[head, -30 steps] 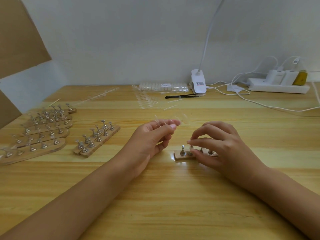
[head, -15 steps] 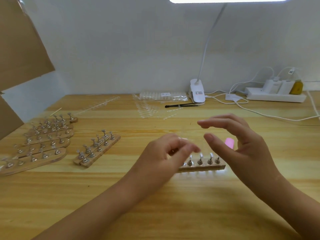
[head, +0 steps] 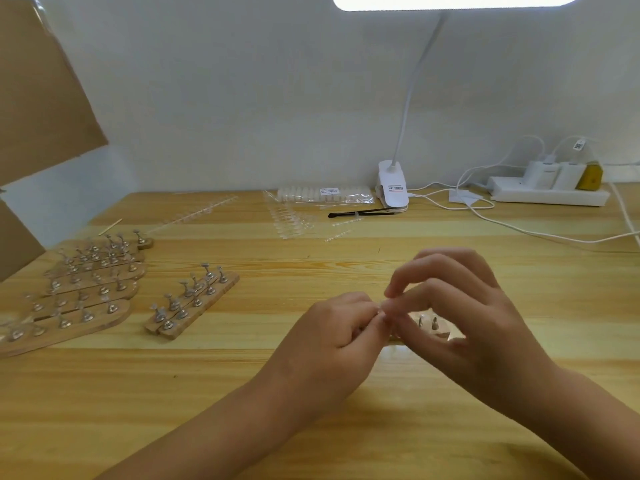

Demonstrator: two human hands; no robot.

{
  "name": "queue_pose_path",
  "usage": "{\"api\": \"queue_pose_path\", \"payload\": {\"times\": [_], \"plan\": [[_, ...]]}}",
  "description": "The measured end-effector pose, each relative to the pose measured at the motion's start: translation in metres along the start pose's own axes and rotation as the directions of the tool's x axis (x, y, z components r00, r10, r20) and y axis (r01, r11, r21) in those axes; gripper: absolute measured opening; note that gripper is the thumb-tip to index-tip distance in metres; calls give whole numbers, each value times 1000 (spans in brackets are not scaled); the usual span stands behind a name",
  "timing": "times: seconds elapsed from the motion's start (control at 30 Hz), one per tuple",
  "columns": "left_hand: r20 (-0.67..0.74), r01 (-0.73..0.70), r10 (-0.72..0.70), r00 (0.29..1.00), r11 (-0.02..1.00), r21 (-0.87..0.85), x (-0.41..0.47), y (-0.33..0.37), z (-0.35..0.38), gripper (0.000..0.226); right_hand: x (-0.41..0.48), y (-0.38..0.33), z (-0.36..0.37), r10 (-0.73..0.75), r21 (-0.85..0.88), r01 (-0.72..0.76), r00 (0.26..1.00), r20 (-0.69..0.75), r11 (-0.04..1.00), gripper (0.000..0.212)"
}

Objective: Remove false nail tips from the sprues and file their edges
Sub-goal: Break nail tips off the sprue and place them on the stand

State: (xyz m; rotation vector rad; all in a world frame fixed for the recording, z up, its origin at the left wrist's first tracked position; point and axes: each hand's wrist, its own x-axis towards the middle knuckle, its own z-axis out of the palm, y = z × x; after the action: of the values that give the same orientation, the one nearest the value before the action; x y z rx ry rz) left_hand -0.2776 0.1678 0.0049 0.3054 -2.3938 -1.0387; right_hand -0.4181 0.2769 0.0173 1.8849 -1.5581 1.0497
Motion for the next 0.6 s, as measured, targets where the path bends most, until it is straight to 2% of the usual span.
{"api": "queue_pose_path", "payload": {"times": [0.07,0.1,0.13,0.17,0.2,0.23,0.27,0.33,0.43,0.5,0.53,0.57,0.6], "plan": [[-6,-61,61,998,995,75,0,0,0,39,0,0,-1,66,87,-68,997,28,994,12],[-24,-146,154,988,969,201,0,-1,-1,37,1,-2,-3,177,217,-184,983,51,959,8],[-34,-231,264,964,896,380,1,-2,-4,35,3,-2,-6,309,393,-327,945,111,860,6],[-38,-287,368,929,782,553,3,-2,-7,33,5,-2,-8,401,562,-447,891,212,696,6],[-34,-314,454,890,665,678,5,-2,-10,31,7,-1,-11,430,685,-510,849,306,520,8],[-28,-325,523,852,569,755,7,-3,-14,29,7,1,-11,445,749,-540,819,362,385,9],[-23,-328,578,816,496,804,11,-4,-19,27,7,4,-11,464,775,-557,794,393,297,11],[-10,-331,647,763,404,853,15,-6,-29,27,8,5,-9,492,791,-575,761,422,211,14],[28,-354,694,719,332,874,14,-8,-35,22,8,4,-9,483,790,-588,750,451,173,12],[19,-378,711,703,351,857,13,-10,-35,17,10,5,-13,452,777,-588,769,452,225,14],[-19,-389,704,710,414,823,14,-12,-35,17,11,6,-15,454,771,-584,776,439,253,17],[-88,-394,672,735,530,750,14,-15,-34,19,12,7,-17,475,771,-581,773,421,262,18],[-179,-372,589,788,687,624,15,-17,-33,21,12,10,-19,500,776,-578,764,407,251,16]]}}
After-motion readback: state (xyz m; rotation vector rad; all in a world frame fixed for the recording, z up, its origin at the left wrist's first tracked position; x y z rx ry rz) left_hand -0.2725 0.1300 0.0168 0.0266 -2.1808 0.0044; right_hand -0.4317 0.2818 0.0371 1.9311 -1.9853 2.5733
